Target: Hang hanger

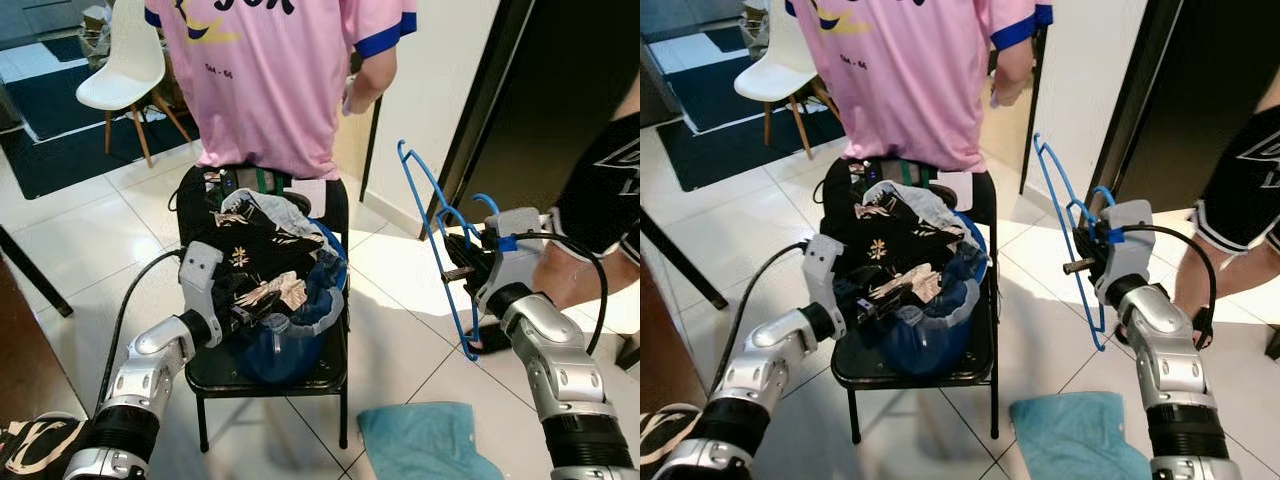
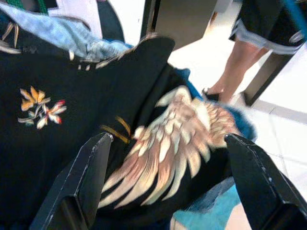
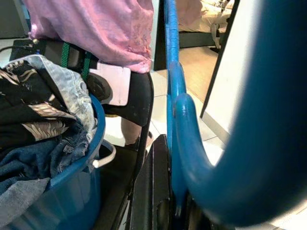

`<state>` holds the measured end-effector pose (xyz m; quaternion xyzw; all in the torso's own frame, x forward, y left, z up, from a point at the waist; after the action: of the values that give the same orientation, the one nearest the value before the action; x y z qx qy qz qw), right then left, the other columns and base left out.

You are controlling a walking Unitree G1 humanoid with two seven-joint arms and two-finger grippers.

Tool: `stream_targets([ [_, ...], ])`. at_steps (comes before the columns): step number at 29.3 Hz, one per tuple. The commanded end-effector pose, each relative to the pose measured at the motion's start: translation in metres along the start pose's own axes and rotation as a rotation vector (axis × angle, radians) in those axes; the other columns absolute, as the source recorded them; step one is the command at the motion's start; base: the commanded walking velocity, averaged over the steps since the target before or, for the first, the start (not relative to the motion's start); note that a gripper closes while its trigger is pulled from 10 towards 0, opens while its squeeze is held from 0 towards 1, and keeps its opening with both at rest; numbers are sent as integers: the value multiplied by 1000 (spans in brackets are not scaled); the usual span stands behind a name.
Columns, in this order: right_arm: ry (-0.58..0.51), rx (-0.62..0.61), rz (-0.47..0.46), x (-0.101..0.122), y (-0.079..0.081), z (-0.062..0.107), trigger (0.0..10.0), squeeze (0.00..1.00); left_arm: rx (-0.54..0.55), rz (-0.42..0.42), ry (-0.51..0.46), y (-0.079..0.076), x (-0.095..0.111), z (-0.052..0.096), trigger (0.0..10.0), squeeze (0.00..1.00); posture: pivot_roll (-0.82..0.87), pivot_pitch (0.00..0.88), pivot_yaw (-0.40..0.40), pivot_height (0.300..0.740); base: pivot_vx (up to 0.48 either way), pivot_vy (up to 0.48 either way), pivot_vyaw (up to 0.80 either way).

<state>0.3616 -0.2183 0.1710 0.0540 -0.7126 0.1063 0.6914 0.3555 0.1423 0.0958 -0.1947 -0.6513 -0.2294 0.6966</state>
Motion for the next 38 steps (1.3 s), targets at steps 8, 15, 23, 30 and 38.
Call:
stream_targets([
  [8, 3, -22, -7, 2, -6, 8, 10000, 0, 69, -82, 64, 9, -12, 1, 706, 0, -60, 113, -2, 740, 0, 0, 0],
  [15, 3, -24, -6, 2, -6, 9, 10000, 0, 82, -95, 68, 12, -12, 2, 0, 0, -61, 105, -2, 740, 0, 0, 0],
  [23, -5, -11, -2, 6, -3, 6, 10000, 0, 96, -133, 62, 19, -5, 3, 353, 0, -54, 96, -6, 740, 0, 0, 0],
  [30, -20, -12, -6, 12, -4, 4, 10000, 0, 144, -182, -20, 36, 24, 3, 0, 0, -52, 92, -8, 740, 0, 0, 0],
  [38, -44, -3, -19, 17, 0, -3, 10000, 0, 259, -322, -296, 56, 124, 4, 0, 0, -30, 69, -10, 740, 0, 0, 0],
])
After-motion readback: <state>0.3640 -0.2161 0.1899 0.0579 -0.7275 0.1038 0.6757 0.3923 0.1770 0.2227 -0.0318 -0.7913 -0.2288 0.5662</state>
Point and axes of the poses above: a point about 5 cm out from each wrist's last joint towards the gripper, its own z axis pointing back from the gripper into the wrist, its own x axis along the axis of the wrist's last joint, y = z × x, the point moved 4 cm from there along -z, pointing out of the wrist towards the gripper, and after that the axes turned 4 degrees about -z, right-handed, at the moved point
